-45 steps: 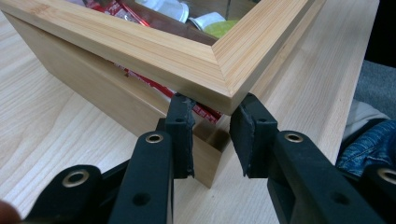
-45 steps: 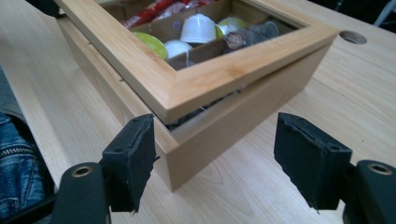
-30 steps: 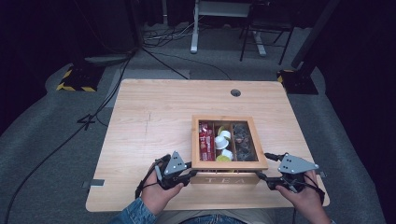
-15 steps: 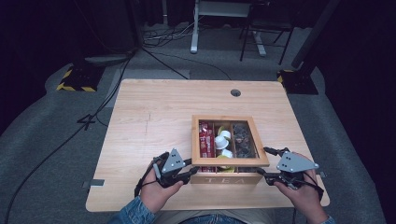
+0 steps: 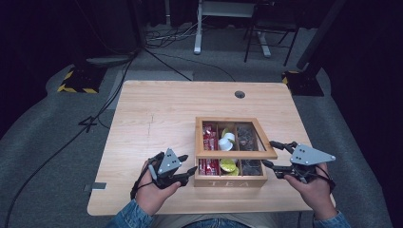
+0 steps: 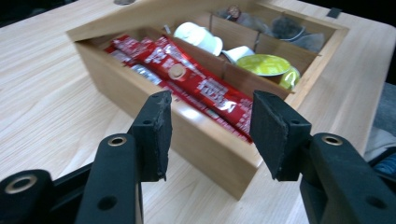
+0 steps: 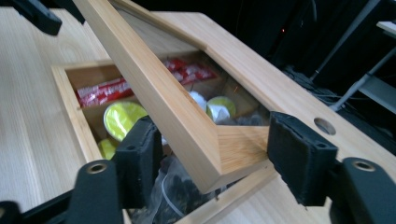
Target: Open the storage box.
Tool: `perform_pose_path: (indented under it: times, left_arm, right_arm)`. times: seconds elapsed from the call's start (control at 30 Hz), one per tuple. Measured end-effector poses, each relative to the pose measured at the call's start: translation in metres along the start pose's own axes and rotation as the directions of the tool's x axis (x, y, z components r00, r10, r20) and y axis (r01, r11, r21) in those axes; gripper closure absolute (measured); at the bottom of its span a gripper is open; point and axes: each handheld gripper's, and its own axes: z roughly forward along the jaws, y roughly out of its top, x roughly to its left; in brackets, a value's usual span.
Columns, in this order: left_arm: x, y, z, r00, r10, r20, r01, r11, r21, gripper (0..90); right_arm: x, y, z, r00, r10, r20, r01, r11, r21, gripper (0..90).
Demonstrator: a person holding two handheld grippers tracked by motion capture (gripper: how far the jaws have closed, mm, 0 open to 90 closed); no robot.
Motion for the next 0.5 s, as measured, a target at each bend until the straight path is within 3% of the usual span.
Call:
perform_pose_path:
  times: [0.07, 0.5]
  left_arm:
    - [0.002, -0.003, -0.003, 0.9998, -0.004, -0.022, 0.004, 1.0000, 0.002, 47.2]
    - [0.018, -0.019, -0.021, 0.9921, -0.062, -0.109, 0.064, 0.9979, 0.013, 45.3]
  right_arm:
    - [-0.007, 0.007, 0.000, 0.9998, 0.007, -0.016, -0.008, 1.000, -0.022, 41.5]
    - [-0.029, 0.026, 0.007, 0.9987, 0.010, -0.051, -0.013, 0.999, -0.047, 48.2]
